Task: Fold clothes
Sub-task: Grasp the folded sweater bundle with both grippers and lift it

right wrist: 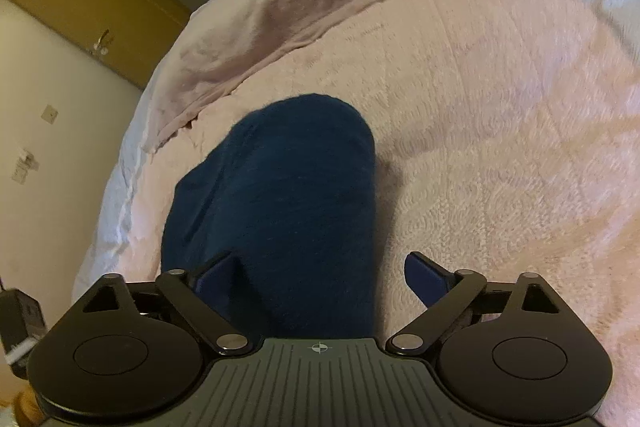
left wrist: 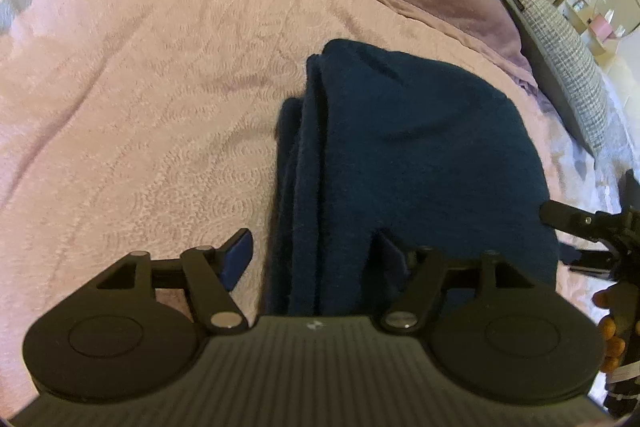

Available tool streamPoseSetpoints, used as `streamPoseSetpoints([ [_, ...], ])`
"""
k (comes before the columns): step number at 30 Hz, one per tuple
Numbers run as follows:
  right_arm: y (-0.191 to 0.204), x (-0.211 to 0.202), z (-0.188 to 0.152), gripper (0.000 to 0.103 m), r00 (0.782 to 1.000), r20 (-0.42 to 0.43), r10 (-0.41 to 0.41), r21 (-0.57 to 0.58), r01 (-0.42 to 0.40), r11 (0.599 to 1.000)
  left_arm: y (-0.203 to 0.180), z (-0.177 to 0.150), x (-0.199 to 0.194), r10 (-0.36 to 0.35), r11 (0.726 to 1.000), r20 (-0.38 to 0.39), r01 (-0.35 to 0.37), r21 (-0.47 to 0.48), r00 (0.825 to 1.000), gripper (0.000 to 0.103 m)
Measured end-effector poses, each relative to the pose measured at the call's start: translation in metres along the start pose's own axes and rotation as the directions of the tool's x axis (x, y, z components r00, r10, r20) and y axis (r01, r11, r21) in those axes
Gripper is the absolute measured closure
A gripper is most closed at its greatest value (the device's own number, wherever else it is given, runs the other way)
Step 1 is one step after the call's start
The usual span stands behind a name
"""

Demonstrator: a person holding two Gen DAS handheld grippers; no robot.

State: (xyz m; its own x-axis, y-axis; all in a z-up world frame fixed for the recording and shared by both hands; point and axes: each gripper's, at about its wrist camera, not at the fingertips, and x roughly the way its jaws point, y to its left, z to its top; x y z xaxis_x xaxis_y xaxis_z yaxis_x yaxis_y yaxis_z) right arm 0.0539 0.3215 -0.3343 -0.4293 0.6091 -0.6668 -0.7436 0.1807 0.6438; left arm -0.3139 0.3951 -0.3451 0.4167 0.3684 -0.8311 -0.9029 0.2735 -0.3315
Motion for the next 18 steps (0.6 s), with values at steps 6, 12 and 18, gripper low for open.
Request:
streamPoseSetpoints([
  [6, -0.024, 0.022, 0.003, 0.01, 0.994, -0.054, 0.099, 0.11, -0.093, 0.99, 0.008, -0.004, 0.014, -0.071, 0.997, 0.0, 0.071, -0.028, 0.997, 0.033],
  [12, -0.038, 0.044, 0.0, 0.01, 0.982, -0.073, 0.174, 0.196, -0.157, 0.968, 0.019, -0.008, 0.026, -0.164, 0.983, -0.012, 0.162, -0.09, 0.986, 0.043],
  [18, -0.031, 0.043, -0.002, 0.034, 0.977, -0.053, 0.208, 0.194, -0.194, 0.962, 0.025, -0.007, 0.018, -0.225, 0.972, 0.021, 0.226, -0.068, 0.974, 0.068],
])
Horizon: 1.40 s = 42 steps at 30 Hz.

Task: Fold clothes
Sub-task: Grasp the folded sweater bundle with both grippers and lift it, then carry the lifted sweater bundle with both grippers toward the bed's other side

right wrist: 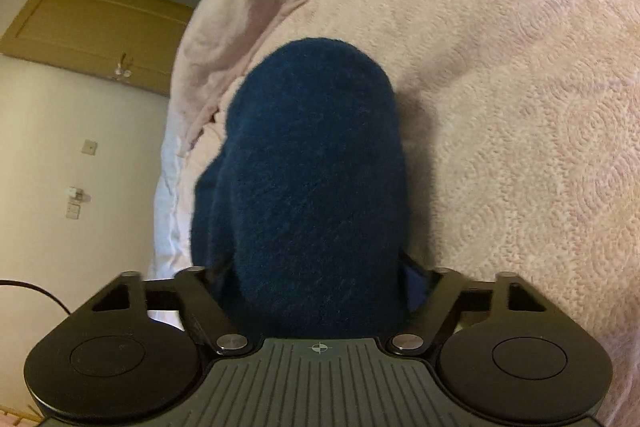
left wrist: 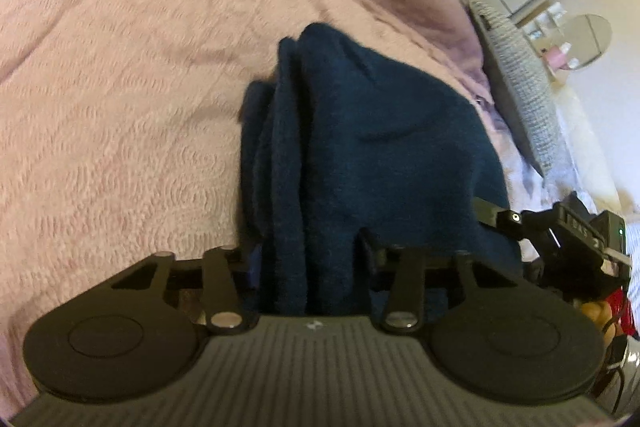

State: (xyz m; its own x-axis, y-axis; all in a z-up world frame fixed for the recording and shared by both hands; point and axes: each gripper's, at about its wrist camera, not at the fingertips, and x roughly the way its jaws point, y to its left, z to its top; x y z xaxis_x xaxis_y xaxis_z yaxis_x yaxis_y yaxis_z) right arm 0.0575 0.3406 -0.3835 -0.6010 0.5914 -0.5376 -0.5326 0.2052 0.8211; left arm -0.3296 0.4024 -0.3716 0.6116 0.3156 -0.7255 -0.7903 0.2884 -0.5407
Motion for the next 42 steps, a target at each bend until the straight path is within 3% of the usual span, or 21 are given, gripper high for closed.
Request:
streamPoseSetpoints([
  [5, 0.023, -0.008, -0.003, 0.041, 0.999, 0.027, 0.032, -0.035, -0.031, 0.999, 0.002, 0.007, -0.023, -0.049, 0.999, 0.042, 0.048, 0.018, 0.998, 0.082],
  [12, 0.092, -0.001, -0.002, 0.043, 0.989, 0.035, 0.144, -0.052, -0.142, 0.988, 0.005, 0.037, -0.083, -0.096, 0.995, 0.148, 0.092, 0.032, 0.984, 0.082],
  [18, 0.171, 0.031, -0.003, 0.044, 0.973, 0.034, 0.23, -0.046, -0.229, 0.972, 0.046, 0.069, -0.152, -0.107, 0.994, 0.252, 0.109, 0.006, 0.962, 0.082],
  [22, 0.244, 0.077, -0.011, 0.044, 0.963, 0.002, 0.271, -0.068, -0.27, 0.96, 0.091, 0.098, -0.205, -0.088, 0.995, 0.322, 0.097, -0.013, 0.943, 0.082],
  [26, 0.314, 0.148, -0.011, 0.044, 0.945, -0.009, 0.328, -0.029, -0.328, 0.944, 0.157, 0.144, -0.272, -0.069, 0.996, 0.385, 0.085, -0.026, 0.92, 0.082],
  [29, 0.367, 0.216, -0.014, 0.044, 0.907, 0.003, 0.421, 0.024, -0.421, 0.907, 0.206, 0.193, -0.327, -0.037, 0.999, 0.421, 0.036, 0.01, 0.906, 0.082],
  [31, 0.402, 0.266, -0.016, 0.044, 0.874, 0.015, 0.486, 0.063, -0.486, 0.871, 0.232, 0.229, -0.362, -0.008, 0.999, 0.443, -0.012, 0.043, 0.896, 0.082],
  [35, 0.455, 0.361, -0.01, 0.044, 0.774, 0.039, 0.632, 0.133, -0.631, 0.764, 0.277, 0.3, -0.426, 0.05, 0.987, 0.486, -0.117, 0.11, 0.873, 0.081],
  [37, 0.464, 0.412, -0.007, 0.044, 0.732, 0.055, 0.679, 0.176, -0.676, 0.715, 0.301, 0.328, -0.437, 0.071, 0.978, 0.492, -0.157, 0.137, 0.868, 0.08],
  [39, 0.45, 0.456, -0.007, 0.044, 0.744, 0.064, 0.665, 0.218, -0.661, 0.718, 0.327, 0.344, -0.426, 0.086, 0.971, 0.475, -0.181, 0.159, 0.876, 0.08],
  [41, 0.436, 0.499, -0.008, 0.044, 0.761, 0.071, 0.645, 0.255, -0.639, 0.725, 0.36, 0.35, -0.395, 0.092, 0.972, 0.431, -0.176, 0.158, 0.898, 0.079],
  [42, 0.421, 0.517, -0.007, 0.044, 0.8, 0.062, 0.597, 0.247, -0.592, 0.767, 0.379, 0.351, -0.374, 0.097, 0.973, 0.402, -0.172, 0.154, 0.91, 0.079],
])
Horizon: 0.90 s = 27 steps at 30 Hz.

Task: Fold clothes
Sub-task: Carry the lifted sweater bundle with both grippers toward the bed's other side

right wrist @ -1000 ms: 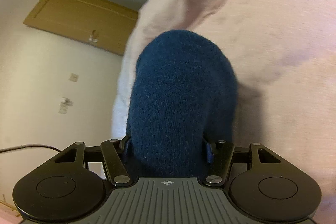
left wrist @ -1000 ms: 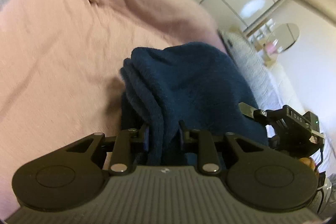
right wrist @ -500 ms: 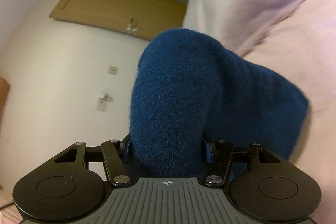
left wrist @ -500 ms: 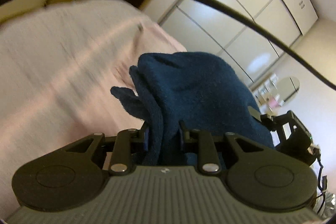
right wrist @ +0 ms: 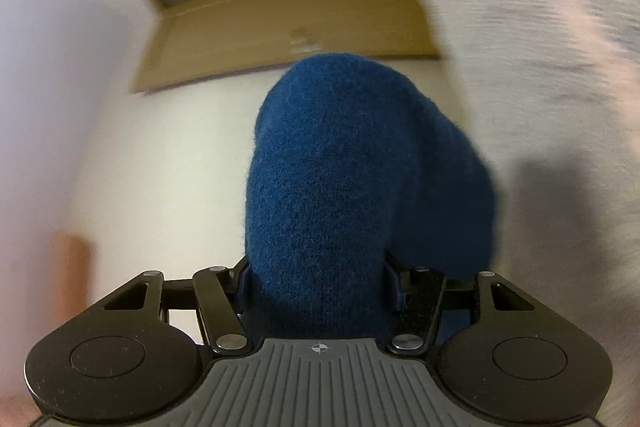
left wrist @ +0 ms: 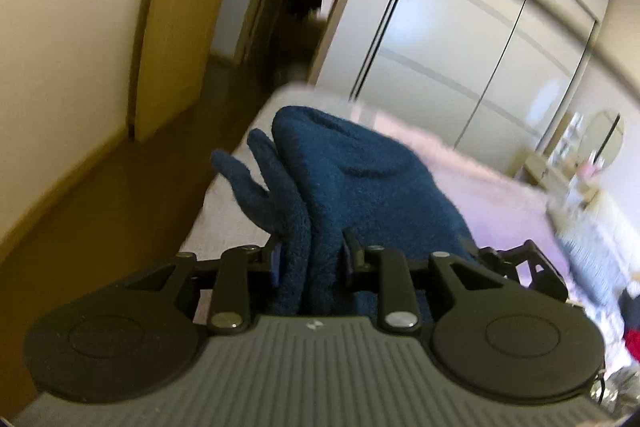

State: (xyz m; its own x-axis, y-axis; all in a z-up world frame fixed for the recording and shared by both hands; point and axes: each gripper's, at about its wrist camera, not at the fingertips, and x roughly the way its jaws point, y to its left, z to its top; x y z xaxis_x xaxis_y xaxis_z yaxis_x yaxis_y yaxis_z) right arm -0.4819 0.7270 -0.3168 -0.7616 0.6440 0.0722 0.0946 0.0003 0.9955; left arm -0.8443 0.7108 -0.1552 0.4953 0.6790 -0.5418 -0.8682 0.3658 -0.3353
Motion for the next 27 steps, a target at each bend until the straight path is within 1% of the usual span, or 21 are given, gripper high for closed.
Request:
streamPoseSetpoints([
  [1, -0.023, 0.005, 0.006, 0.043, 0.995, 0.006, -0.098, -0.021, 0.098, 0.995, 0.017, -0.017, 0.027, -0.001, 1.0, -0.045, 0.0, -0.013, 0.999, 0.079],
  [2, -0.045, 0.006, 0.011, 0.042, 0.976, 0.012, -0.219, -0.035, 0.219, 0.975, 0.032, -0.037, 0.052, 0.0, 0.999, -0.098, -0.004, -0.033, 0.995, 0.079],
  [3, -0.062, 0.006, 0.015, 0.04, 0.95, 0.009, -0.313, -0.054, 0.313, 0.948, 0.046, -0.058, 0.078, 0.007, 0.998, -0.162, -0.017, -0.058, 0.987, 0.079],
  [4, -0.079, 0.005, 0.018, 0.038, 0.915, 0.009, -0.404, -0.074, 0.403, 0.912, 0.056, -0.079, 0.099, 0.006, 0.997, -0.211, -0.023, -0.077, 0.977, 0.079],
  [5, -0.095, 0.005, 0.021, 0.038, 0.88, 0.01, -0.474, -0.091, 0.473, 0.876, 0.058, -0.095, 0.108, -0.005, 0.997, -0.212, -0.012, -0.078, 0.977, 0.078],
  [6, -0.1, 0.001, 0.023, 0.037, 0.894, 0.01, -0.447, -0.097, 0.446, 0.89, 0.058, -0.105, 0.106, -0.015, 0.997, -0.171, 0.002, -0.072, 0.985, 0.078],
  [7, -0.1, 0.001, 0.024, 0.035, 0.896, 0.01, -0.444, -0.102, 0.442, 0.891, 0.059, -0.109, 0.103, -0.03, 0.996, -0.14, 0.018, -0.086, 0.99, 0.078],
  [8, -0.094, 0.005, 0.026, 0.034, 0.885, 0.01, -0.466, -0.128, 0.463, 0.877, 0.062, -0.11, 0.102, -0.046, 0.992, -0.131, 0.03, -0.119, 0.99, 0.078],
  [9, -0.085, 0.011, 0.028, 0.032, 0.872, 0.01, -0.49, -0.168, 0.485, 0.859, 0.067, -0.108, 0.1, -0.059, 0.989, -0.127, 0.04, -0.145, 0.99, 0.077],
  [10, -0.076, 0.017, 0.029, 0.03, 0.858, 0.012, -0.514, -0.208, 0.505, 0.838, 0.071, -0.105, 0.096, -0.065, 0.988, -0.125, 0.046, -0.15, 0.99, 0.077],
  [12, -0.058, 0.029, 0.027, 0.027, 0.831, 0.03, -0.556, -0.292, 0.539, 0.79, 0.071, -0.098, 0.089, -0.07, 0.991, -0.138, 0.053, -0.127, 0.988, 0.075],
  [14, -0.048, 0.027, 0.019, 0.026, 0.804, 0.069, -0.591, -0.314, 0.58, 0.752, 0.076, -0.094, 0.077, -0.071, 0.994, -0.154, 0.056, -0.098, 0.985, 0.075],
  [17, -0.032, 0.023, 0.008, 0.026, 0.759, 0.129, -0.638, -0.342, 0.638, 0.69, 0.077, -0.093, 0.052, -0.066, 0.991, -0.149, 0.047, -0.125, 0.987, 0.075],
  [22, 0.004, 0.003, -0.022, 0.026, 0.671, 0.2, -0.714, -0.398, 0.722, 0.567, 0.082, -0.096, 0.018, 0.002, 0.982, -0.104, -0.021, -0.186, 0.995, 0.075],
  [24, 0.019, -0.004, -0.031, 0.026, 0.635, 0.222, -0.74, -0.438, 0.743, 0.506, 0.079, -0.097, 0.001, 0.029, 0.979, -0.092, -0.047, -0.198, 0.995, 0.075],
  [26, 0.032, -0.01, -0.041, 0.026, 0.62, 0.239, -0.747, -0.494, 0.74, 0.457, 0.071, -0.097, -0.014, 0.06, 0.979, -0.083, -0.074, -0.19, 0.995, 0.075],
  [27, 0.037, -0.012, -0.047, 0.027, 0.616, 0.24, -0.75, -0.508, 0.738, 0.444, 0.066, -0.097, -0.022, 0.069, 0.98, -0.074, -0.081, -0.183, 0.995, 0.075],
])
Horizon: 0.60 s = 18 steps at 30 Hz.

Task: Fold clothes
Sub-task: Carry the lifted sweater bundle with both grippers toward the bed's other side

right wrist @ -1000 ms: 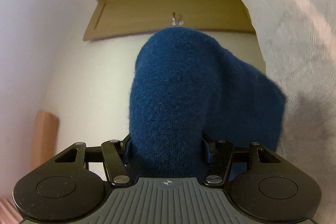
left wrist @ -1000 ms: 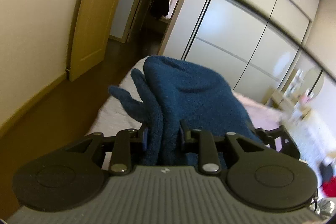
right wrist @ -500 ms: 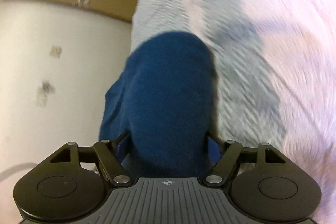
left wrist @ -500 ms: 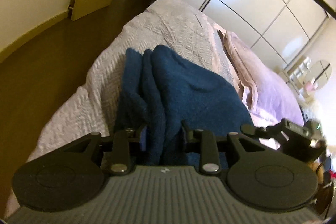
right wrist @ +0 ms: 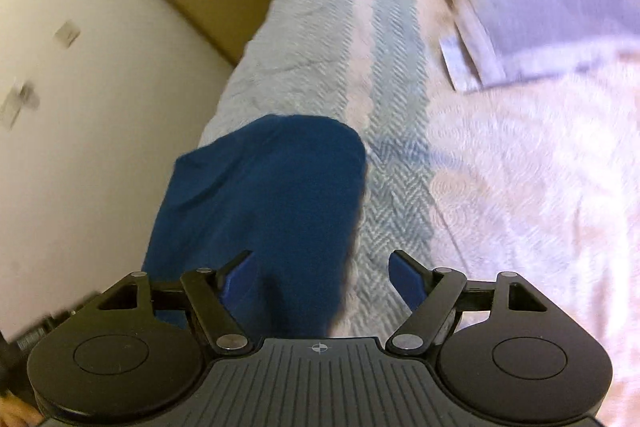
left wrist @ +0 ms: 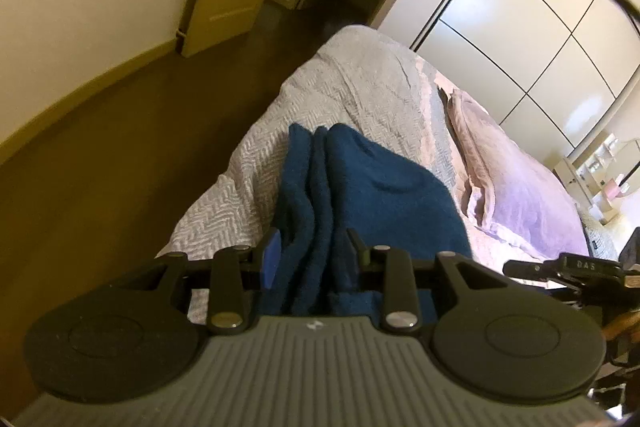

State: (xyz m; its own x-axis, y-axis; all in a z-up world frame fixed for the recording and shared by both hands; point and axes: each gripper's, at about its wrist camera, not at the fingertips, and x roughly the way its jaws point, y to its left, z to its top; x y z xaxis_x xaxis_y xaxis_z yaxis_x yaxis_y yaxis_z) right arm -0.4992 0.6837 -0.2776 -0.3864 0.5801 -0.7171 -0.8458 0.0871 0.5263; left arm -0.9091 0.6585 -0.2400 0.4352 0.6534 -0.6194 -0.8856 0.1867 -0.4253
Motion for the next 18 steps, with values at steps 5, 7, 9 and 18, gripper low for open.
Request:
streamPoseSetpoints([
  [5, 0.009, -0.028, -0.023, 0.027, 1.0, -0.014, -0.002, -0.04, 0.001, 0.999, -0.025, -0.004, -0.028, 0.066, 0.994, 0.056, -0.071, 0.088, 0.996, 0.075],
  [7, 0.01, -0.042, -0.032, 0.027, 0.999, -0.032, -0.016, -0.031, 0.015, 0.999, -0.032, -0.007, -0.027, 0.128, 0.967, 0.039, -0.134, 0.216, 0.991, 0.074],
  [9, 0.012, -0.057, -0.036, 0.027, 1.0, -0.022, -0.015, -0.004, 0.015, 1.0, -0.04, -0.01, -0.027, 0.192, 0.92, 0.03, -0.19, 0.342, 0.981, 0.074],
  [18, 0.079, -0.04, -0.038, 0.027, 0.986, 0.098, -0.136, 0.105, 0.125, 0.987, 0.041, 0.026, 0.057, 0.546, 0.613, 0.101, -0.478, 0.629, 0.832, 0.073],
])
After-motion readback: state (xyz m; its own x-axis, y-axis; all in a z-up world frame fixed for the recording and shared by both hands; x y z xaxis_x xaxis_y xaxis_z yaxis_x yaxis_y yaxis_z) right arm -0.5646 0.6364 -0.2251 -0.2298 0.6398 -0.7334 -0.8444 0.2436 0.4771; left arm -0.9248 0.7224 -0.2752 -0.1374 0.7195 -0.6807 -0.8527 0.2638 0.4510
